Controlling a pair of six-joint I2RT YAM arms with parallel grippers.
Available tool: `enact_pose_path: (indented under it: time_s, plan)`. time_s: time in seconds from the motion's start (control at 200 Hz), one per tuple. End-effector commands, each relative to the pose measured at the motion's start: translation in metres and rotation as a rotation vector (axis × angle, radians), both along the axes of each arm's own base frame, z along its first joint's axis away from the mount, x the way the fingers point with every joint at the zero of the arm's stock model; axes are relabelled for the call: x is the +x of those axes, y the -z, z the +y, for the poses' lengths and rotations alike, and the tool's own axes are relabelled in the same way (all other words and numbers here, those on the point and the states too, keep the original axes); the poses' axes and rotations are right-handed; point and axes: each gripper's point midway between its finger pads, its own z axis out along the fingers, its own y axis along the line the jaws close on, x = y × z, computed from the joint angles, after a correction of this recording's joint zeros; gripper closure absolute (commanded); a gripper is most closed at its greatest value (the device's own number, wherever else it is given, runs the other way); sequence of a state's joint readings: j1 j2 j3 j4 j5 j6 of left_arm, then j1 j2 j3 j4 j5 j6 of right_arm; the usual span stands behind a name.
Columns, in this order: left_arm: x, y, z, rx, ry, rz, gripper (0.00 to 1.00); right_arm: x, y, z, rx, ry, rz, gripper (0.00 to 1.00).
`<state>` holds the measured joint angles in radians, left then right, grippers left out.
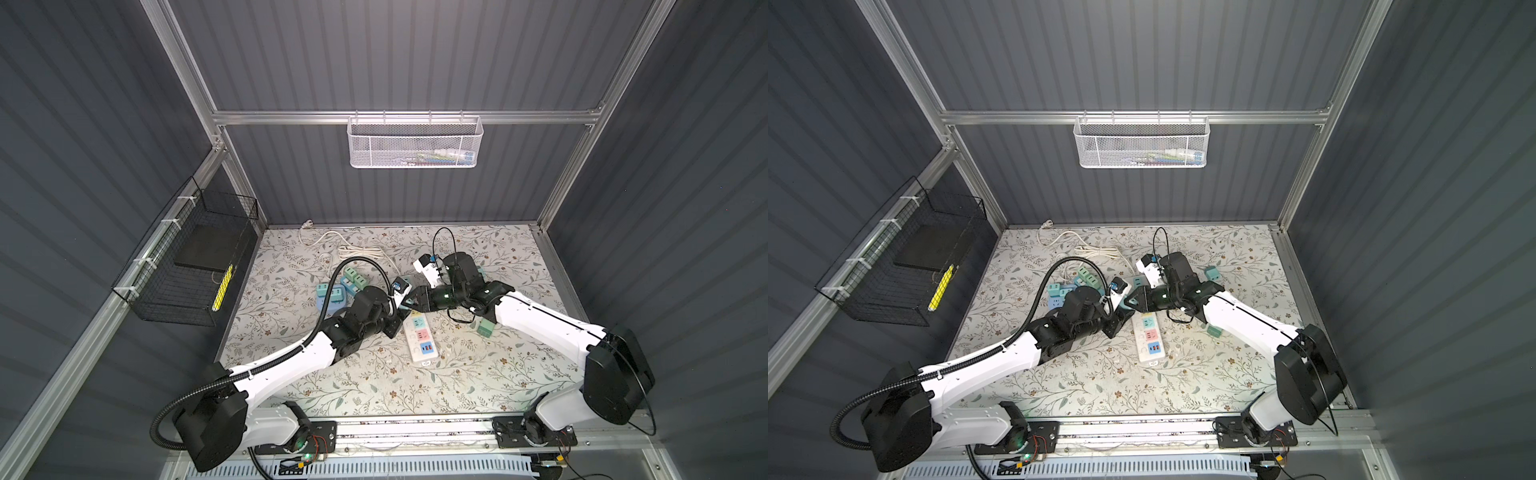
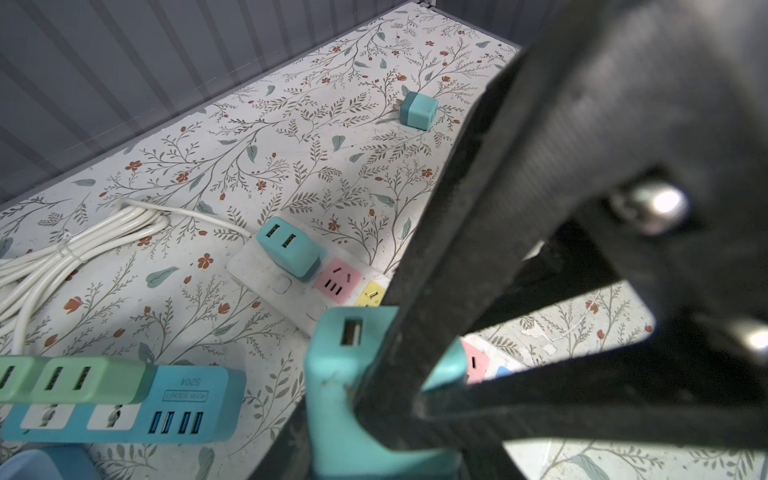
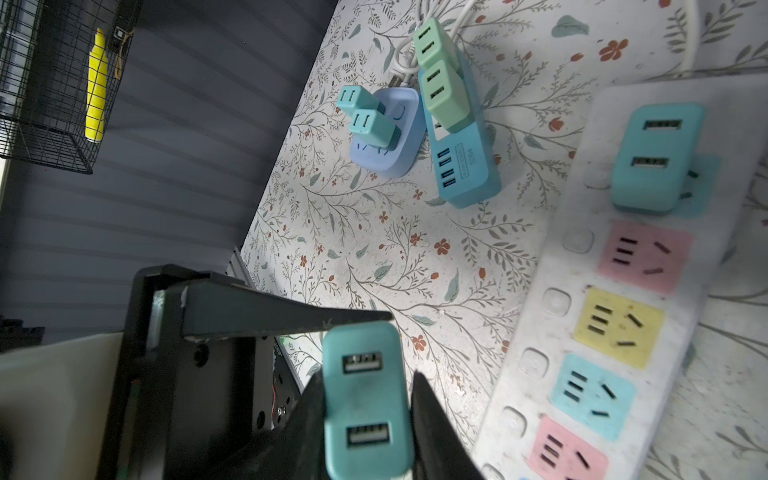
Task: Insert the plug
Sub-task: 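Carry the teal adapter over the strip's next socket while the left gripper withdraws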
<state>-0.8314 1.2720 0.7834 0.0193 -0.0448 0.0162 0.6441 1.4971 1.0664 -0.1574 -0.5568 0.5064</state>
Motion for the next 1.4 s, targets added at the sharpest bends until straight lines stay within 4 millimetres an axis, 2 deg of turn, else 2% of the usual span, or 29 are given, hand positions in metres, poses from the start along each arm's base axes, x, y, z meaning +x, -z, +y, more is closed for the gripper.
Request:
enact_pose_path:
  time_s: [0.0,0.025,0.085,0.15,0.215,0.325,0.5,0.59,0.705,0.83,1.141,1.391]
  plan:
    - [0.007,-0.018,-0.002,-0.024,-0.025,-0.030,0.65,0.005,-0.014,0.004,0.021,0.015,-0.024,0.77]
    - [0.007,-0.019,-0.001,-0.028,-0.036,-0.030,0.59,0.005,-0.014,0.004,0.020,0.019,-0.026,0.77]
    - [0.011,-0.023,0.005,-0.034,-0.077,-0.042,0.37,0.008,-0.015,0.002,0.014,0.032,-0.042,0.78]
    - [0.016,-0.030,0.016,-0.046,-0.146,-0.063,0.27,0.012,-0.014,-0.001,-0.006,0.056,-0.061,0.78]
    - [0.019,-0.040,0.030,-0.074,-0.225,-0.091,0.23,0.018,-0.008,-0.007,-0.042,0.089,-0.084,0.78]
    - [0.030,-0.047,0.082,-0.123,-0.520,-0.138,0.20,0.032,0.011,-0.020,-0.187,0.180,-0.188,0.78]
    - [0.017,-0.018,0.161,-0.184,-0.940,-0.096,0.15,0.048,0.046,-0.032,-0.346,0.299,-0.279,0.80]
    - [0.005,-0.001,0.186,-0.201,-1.066,-0.054,0.11,0.056,0.056,-0.038,-0.395,0.352,-0.324,0.81]
    - [-0.003,0.015,0.189,-0.234,-1.075,0.003,0.11,0.063,0.064,-0.041,-0.442,0.397,-0.360,0.81]
    - [-0.006,0.021,0.188,-0.256,-1.070,0.030,0.10,0.073,0.072,-0.043,-0.495,0.437,-0.384,0.81]
    - [-0.001,0.018,0.181,-0.237,-1.063,0.038,0.07,0.090,0.082,-0.028,-0.487,0.455,-0.393,0.81]
    - [0.000,0.017,0.175,-0.216,-1.032,0.048,0.06,0.099,0.085,-0.027,-0.520,0.467,-0.416,0.81]
